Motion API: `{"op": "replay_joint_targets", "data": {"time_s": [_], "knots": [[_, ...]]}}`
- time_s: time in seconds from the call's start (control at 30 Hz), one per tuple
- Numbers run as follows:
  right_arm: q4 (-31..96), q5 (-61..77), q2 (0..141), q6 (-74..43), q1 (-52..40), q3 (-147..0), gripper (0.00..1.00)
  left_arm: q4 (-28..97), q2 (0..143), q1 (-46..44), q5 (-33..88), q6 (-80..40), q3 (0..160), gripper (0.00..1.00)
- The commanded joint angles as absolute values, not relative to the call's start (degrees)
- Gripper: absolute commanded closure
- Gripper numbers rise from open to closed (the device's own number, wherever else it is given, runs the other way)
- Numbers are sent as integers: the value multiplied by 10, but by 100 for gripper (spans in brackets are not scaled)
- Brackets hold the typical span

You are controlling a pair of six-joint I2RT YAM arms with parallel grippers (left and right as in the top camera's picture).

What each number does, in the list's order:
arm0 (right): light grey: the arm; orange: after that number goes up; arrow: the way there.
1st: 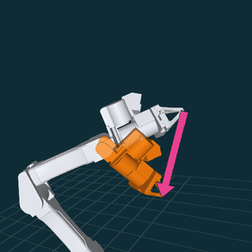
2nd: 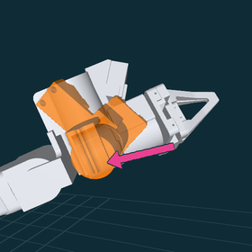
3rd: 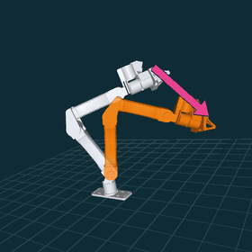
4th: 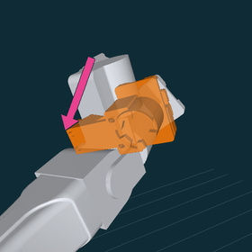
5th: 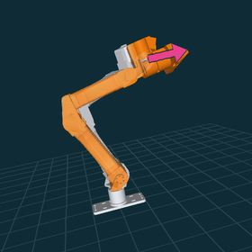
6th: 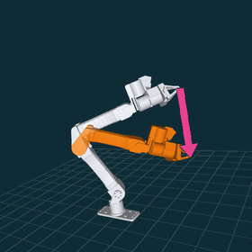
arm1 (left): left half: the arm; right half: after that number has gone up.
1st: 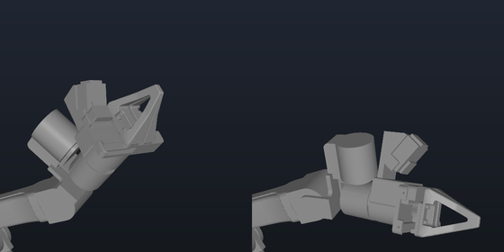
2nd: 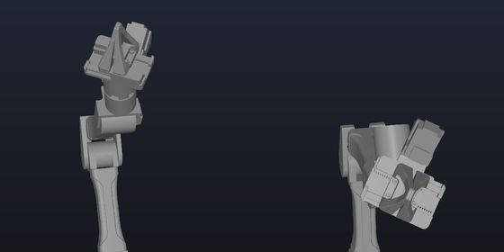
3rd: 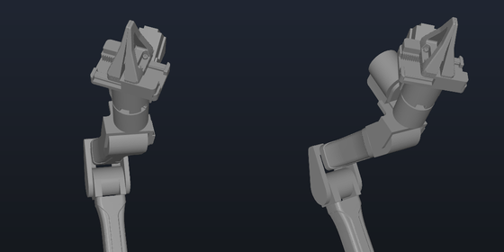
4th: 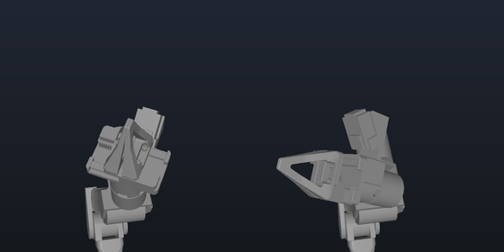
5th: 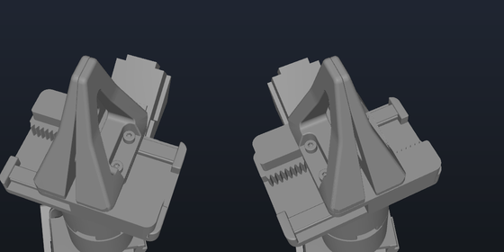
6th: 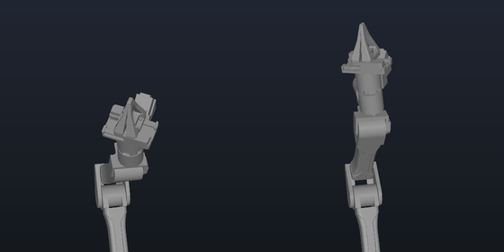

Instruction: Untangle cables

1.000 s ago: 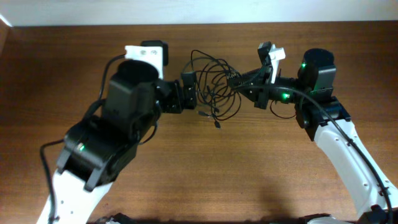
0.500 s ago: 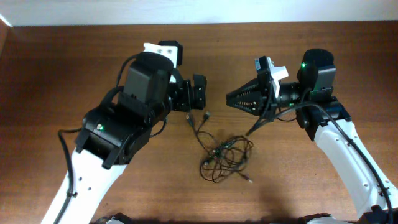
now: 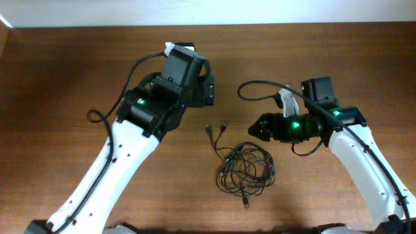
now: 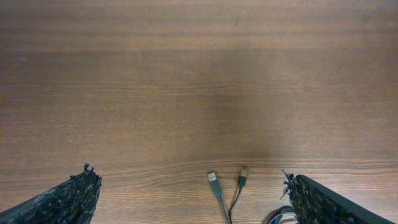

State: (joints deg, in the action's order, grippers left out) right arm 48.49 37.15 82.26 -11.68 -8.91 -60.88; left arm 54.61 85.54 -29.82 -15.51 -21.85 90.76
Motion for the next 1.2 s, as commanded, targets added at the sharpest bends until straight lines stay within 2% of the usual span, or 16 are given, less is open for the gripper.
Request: {"op": "replay_joint_targets", "data": {"time_s": [0.0, 0.1, 0.33, 0.47, 0.57, 0.77, 0.83, 0.9, 0.93, 1.07, 1.13, 1.17], "knots": [[544, 250, 820, -90, -86, -611, 16, 543, 895, -286, -163, -214, 911, 1], [595, 226, 820, -62, -86, -608, 9, 536, 930, -276, -163, -242, 911, 1], [573, 220, 821, -67, -96, -536, 0, 507, 966, -270, -159, -244, 911, 1], [500, 219, 821, -105, -143, -481, 1, 499, 966, -234, -159, -244, 911, 1], [421, 157, 821, -199, -169, -424, 1, 500, 966, -203, -159, -244, 911, 1], [333, 132, 821, -222, -169, -338, 2, 502, 966, -197, -159, -244, 911, 1], [315, 132, 821, -222, -169, -321, 16, 502, 966, -197, -159, -244, 911, 1], [309, 132, 821, -222, -169, -314, 41, 502, 966, -197, -159, -244, 911, 1], [308, 132, 821, -222, -169, -313, 50, 502, 966, -197, -159, -244, 911, 1], [295, 128, 821, -222, -169, -313, 73, 502, 966, -197, -159, -244, 911, 1], [295, 128, 821, -222, -169, -313, 93, 502, 966, -197, -159, -244, 911, 1], [295, 128, 821, -222, -169, -313, 96, 502, 966, -197, -159, -244, 911, 1]]}}
